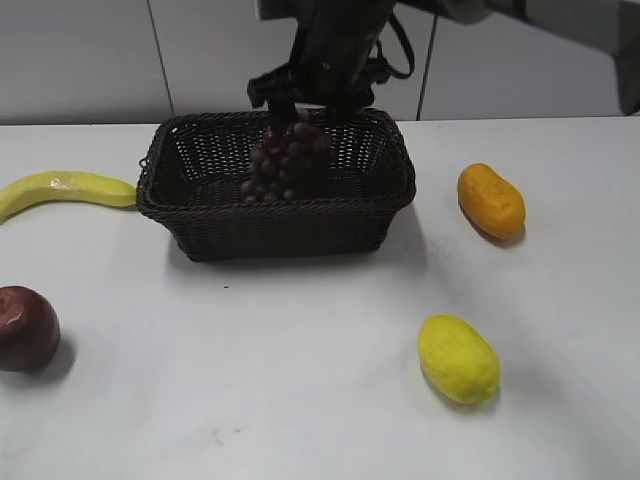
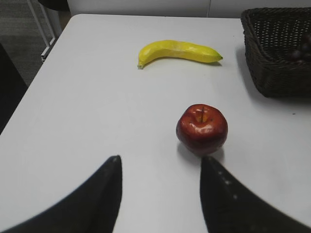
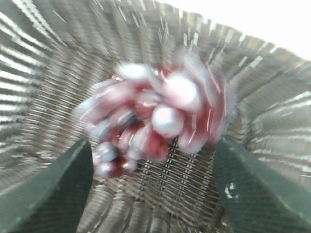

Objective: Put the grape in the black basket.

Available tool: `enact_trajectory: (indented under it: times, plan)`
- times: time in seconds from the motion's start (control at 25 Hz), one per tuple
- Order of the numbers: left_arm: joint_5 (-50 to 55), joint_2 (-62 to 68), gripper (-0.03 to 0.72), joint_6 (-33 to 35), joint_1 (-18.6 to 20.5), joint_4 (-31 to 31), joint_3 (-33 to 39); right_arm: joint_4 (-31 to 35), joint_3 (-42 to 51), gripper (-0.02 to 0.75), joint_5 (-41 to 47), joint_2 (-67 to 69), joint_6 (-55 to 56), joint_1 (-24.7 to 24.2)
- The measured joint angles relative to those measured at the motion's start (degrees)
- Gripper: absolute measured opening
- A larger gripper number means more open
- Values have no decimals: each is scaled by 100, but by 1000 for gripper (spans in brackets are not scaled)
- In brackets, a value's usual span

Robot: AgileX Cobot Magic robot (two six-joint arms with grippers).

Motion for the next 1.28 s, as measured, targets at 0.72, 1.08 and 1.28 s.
enact_trajectory:
  times: [0.72, 1.08, 1.28]
  plan:
    - [0, 0, 489, 0, 0, 0, 0, -267, 183, 585, 1457, -3272, -575, 0]
    - [0, 0, 489, 0, 0, 0, 0, -598, 2276, 563, 1595, -5075, -576, 0]
    - [0, 0, 489, 0, 0, 0, 0, -600, 3875, 559, 1601, -5817, -539, 0]
